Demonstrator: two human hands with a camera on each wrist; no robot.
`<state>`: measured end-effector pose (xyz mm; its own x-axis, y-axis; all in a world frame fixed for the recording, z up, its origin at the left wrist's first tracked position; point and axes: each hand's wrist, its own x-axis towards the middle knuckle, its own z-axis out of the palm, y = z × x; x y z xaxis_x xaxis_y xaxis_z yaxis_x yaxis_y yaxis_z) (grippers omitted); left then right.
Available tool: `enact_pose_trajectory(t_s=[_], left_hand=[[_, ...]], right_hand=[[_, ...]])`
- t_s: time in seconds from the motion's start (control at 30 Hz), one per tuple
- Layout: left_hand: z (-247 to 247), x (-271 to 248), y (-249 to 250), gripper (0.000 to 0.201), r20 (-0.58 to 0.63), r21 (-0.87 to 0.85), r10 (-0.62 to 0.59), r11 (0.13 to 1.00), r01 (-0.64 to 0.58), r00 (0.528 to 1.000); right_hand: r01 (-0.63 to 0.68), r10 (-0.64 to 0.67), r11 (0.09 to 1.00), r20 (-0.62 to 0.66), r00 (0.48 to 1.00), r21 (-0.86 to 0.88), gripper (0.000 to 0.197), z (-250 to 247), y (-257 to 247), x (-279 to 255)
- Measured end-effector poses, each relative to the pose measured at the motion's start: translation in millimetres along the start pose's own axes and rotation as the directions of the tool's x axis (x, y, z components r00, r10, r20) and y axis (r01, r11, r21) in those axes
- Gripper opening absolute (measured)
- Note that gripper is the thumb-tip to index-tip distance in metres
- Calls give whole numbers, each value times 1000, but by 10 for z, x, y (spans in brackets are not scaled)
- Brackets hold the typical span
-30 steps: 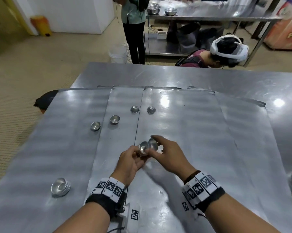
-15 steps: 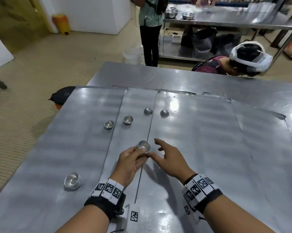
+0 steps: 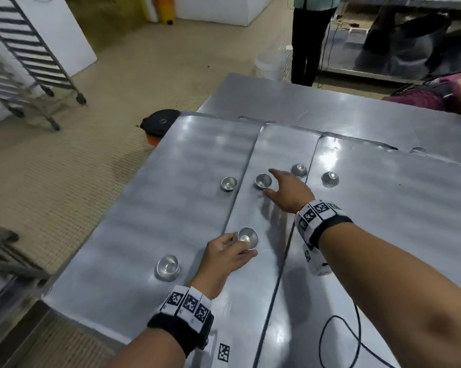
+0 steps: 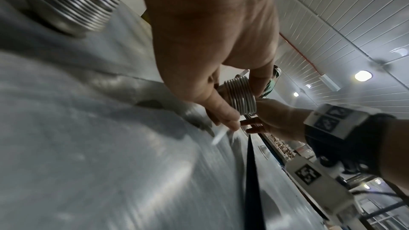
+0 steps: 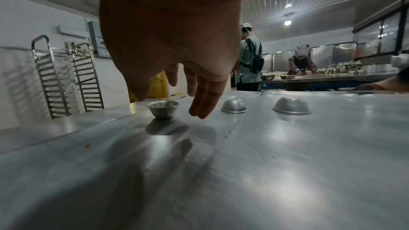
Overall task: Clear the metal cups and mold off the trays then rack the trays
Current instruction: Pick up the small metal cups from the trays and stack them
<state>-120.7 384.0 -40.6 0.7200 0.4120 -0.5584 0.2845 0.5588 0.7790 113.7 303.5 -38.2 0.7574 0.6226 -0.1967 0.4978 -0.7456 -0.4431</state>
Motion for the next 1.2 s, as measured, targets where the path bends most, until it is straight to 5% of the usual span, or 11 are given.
enact_pose_trajectory(t_s=[0.17, 0.33, 0.7, 1.0, 1.2], left_hand=[[-147, -15, 61, 13, 12, 20, -1, 1000, 1, 1000], [-230, -28, 66, 13, 26, 25, 11, 1000, -11, 1000], [-150, -89, 5, 21, 49, -5, 25, 1000, -25, 998], [-82, -209, -57, 27, 105, -101, 69, 993, -58, 992], [109, -318, -28, 36, 138, -210, 52, 978, -23, 989]], right_hand=[[-13, 18, 998, 75, 997, -66, 78, 132, -76, 298], [-9, 13, 995, 36, 999, -98, 47, 175, -60, 321], [-38, 51, 987, 83, 995, -156, 45, 90, 40, -252], [115, -95, 943, -76, 993, 314, 47, -81, -180, -1388], [181, -170, 942, -62, 983, 281, 53, 55, -268, -1710]])
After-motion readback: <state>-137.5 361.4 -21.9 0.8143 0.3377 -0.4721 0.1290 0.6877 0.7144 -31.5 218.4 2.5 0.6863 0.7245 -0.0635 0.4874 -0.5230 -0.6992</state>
